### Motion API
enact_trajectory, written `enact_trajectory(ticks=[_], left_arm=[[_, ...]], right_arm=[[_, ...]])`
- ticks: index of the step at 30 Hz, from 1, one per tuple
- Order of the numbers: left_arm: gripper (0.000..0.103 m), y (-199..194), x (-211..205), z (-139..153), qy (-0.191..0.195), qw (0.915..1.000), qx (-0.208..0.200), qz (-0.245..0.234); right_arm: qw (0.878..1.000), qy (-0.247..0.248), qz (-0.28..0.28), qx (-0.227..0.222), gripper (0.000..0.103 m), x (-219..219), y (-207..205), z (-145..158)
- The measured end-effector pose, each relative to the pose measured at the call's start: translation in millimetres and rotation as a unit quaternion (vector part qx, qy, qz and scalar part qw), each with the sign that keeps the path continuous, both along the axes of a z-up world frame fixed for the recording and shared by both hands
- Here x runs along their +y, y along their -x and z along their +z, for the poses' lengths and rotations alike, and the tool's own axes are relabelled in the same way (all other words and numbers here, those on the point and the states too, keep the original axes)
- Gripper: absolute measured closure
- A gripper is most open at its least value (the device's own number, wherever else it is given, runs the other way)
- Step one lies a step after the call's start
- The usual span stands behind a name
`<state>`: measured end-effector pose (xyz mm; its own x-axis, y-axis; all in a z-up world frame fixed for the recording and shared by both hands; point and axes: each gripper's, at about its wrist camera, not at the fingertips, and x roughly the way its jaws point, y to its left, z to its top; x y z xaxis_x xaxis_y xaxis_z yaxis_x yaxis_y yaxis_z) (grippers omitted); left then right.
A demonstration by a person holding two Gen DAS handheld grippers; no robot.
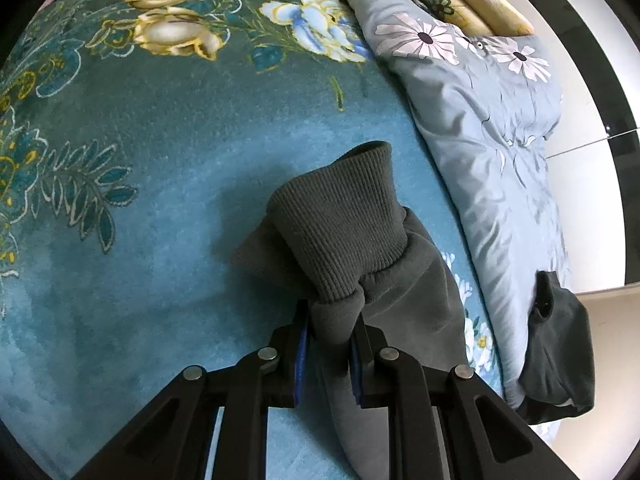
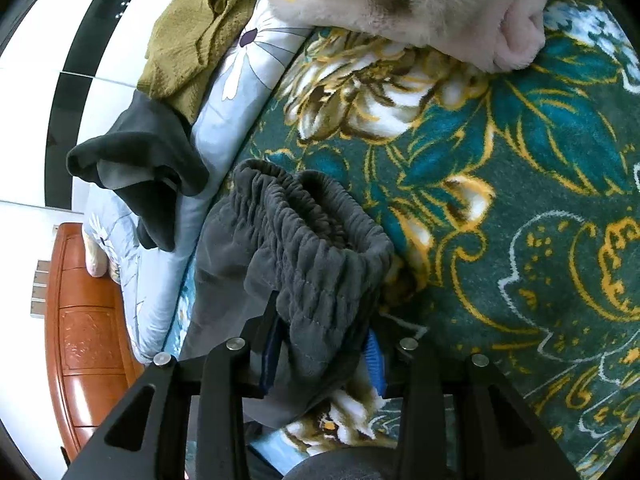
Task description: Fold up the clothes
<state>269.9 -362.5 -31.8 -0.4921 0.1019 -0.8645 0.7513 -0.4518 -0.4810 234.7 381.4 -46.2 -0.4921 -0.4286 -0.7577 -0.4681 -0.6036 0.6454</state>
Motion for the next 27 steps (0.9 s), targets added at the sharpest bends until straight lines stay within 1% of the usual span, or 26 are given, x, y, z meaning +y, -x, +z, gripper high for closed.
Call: enact_trajectory(ticks=[3, 6, 7, 11, 14, 15, 16, 18, 22, 25, 27], left_arm=[[0.085, 4, 4, 8, 0.009, 0.9999, -0.003, -0.005], [0.085, 4, 8, 17, 0.021, 0.9997, -0.004, -0.013], [0.085, 4, 10, 20, 0.026, 0.9995, -0.003, -0.017], [0.085, 4, 18, 35, 0.053, 0.998, 0.004, -0.036], [0.085, 4, 24, 44, 0.07, 0.9963, 0.01, -0.048], [0.085, 5, 26, 47, 0.076, 0.9957, 0.012, -0.052], [0.085, 5, 29, 51, 0.083, 0.9948, 0.014, -0.057], [0.085, 8, 33, 58, 0.103, 0.992, 0.018, -0.071], [0.085, 9, 57, 82, 0.153, 0.9811, 0.033, -0.114], [0.085, 14, 79, 102, 0.189, 0.9694, 0.048, -0.149], [0.085, 16, 98, 114, 0.217, 0.9591, 0.056, -0.174]], right_arm=[[1.0, -0.003, 0.001, -0.005, 0.061, 1, -4, 0], [1.0, -0.02, 0.009, -0.007, 0.059, -3, -5, 5], [0.999, -0.03, 0.012, -0.008, 0.056, -5, -6, 7], [0.997, -0.07, 0.024, -0.007, 0.051, -12, -14, 23], [0.994, -0.096, 0.042, 0.002, 0.049, -22, -20, 36], [0.993, -0.106, 0.049, 0.007, 0.045, -26, -22, 41], [0.991, -0.116, 0.057, 0.014, 0.039, -31, -24, 47], [0.988, -0.134, 0.07, 0.026, 0.036, -40, -27, 58], [0.98, -0.165, 0.096, 0.049, 0.036, -59, -30, 76], [0.976, -0.177, 0.111, 0.062, 0.036, -69, -32, 85], [0.975, -0.176, 0.118, 0.067, 0.036, -73, -32, 87]])
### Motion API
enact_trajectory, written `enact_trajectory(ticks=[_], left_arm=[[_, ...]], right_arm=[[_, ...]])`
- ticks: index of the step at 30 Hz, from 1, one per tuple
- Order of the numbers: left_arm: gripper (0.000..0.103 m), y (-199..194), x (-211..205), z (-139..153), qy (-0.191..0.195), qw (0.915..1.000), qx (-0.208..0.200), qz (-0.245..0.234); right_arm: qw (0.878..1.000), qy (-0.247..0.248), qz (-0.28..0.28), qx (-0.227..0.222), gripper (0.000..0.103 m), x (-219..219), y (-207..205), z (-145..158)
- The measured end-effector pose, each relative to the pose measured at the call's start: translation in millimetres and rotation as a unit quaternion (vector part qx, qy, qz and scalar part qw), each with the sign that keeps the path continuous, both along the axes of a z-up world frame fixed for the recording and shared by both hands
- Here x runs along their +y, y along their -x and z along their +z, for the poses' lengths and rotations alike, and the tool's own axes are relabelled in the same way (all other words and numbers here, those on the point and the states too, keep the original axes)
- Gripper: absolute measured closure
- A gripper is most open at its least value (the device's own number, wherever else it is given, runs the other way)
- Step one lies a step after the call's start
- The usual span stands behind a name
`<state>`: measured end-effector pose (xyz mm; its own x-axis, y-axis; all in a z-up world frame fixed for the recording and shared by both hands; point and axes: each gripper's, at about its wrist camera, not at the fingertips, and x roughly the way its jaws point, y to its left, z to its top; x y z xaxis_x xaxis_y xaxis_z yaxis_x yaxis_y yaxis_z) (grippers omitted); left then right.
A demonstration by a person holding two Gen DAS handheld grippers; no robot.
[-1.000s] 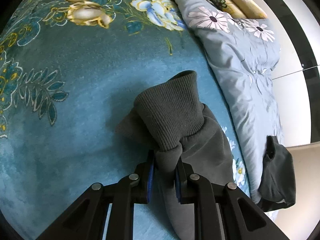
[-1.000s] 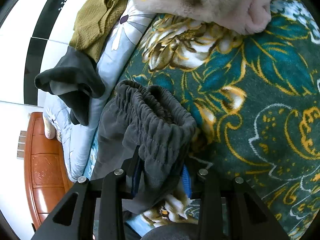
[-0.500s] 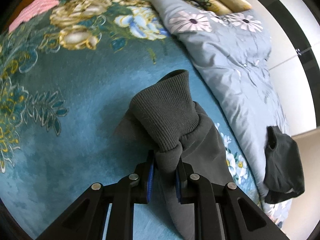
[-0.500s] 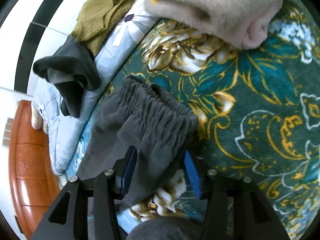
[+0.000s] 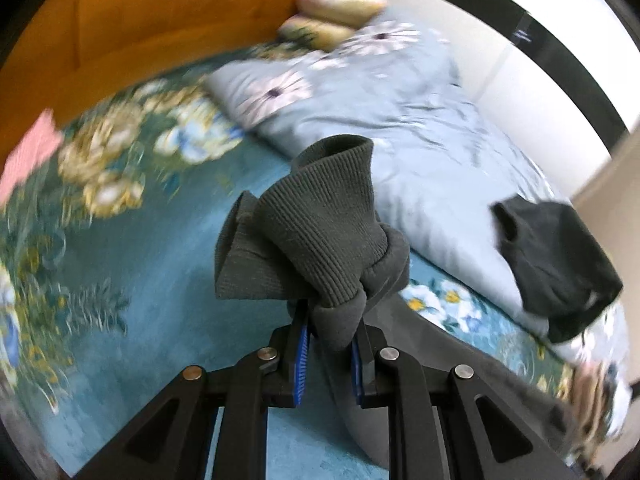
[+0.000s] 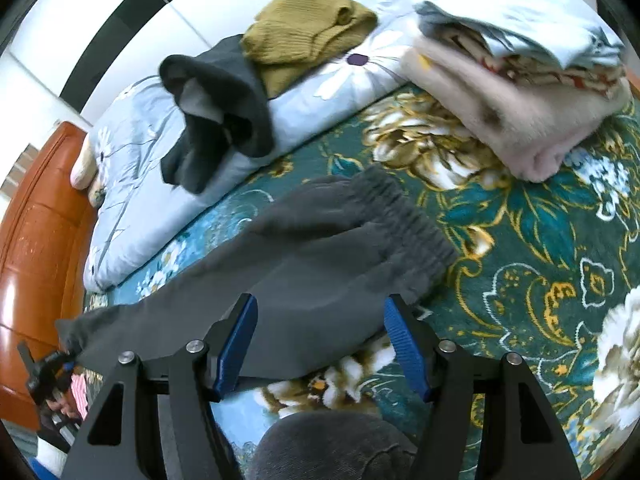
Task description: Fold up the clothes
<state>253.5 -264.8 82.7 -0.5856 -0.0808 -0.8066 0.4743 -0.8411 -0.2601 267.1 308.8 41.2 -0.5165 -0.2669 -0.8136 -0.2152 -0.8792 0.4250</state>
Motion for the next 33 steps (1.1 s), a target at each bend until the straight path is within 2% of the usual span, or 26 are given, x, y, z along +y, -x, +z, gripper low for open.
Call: enact_trajectory(ticks=[6, 13, 19, 27, 29, 31, 33], left_arm=[[0.085, 11, 67, 30, 0.079, 0.9933, 0.017, -0.083], [0.085, 33, 153, 38, 0.135, 0.9743, 0.011, -0.18], [0.085, 50, 233, 11, 0.169, 0.9504, -0.026, -0.26], [0.085, 60, 317, -37, 0.188, 0.9207, -0.095, -0.328], [0.084, 60, 333, -51, 0.196, 0.9108, -0.117, -0.344], [0.084, 58, 342, -60, 0.201, 0.9054, -0.133, -0.35], [0.084, 58, 346, -67, 0.194, 0.9049, -0.148, -0.349]], right_arm=[[1.0, 0.004, 0.014, 0.01, 0.036, -8, -2, 6], [1.0, 0.016, 0.017, 0.019, 0.036, -8, -5, 7], [0.999, 0.03, 0.015, 0.021, 0.036, -3, -6, 5], [0.998, 0.054, 0.006, 0.015, 0.036, 12, -6, -4], [0.998, 0.057, 0.004, 0.013, 0.036, 16, -6, -6], [0.998, 0.06, 0.0, 0.011, 0.036, 20, -6, -8], [0.998, 0.065, -0.005, 0.011, 0.036, 23, -7, -10]])
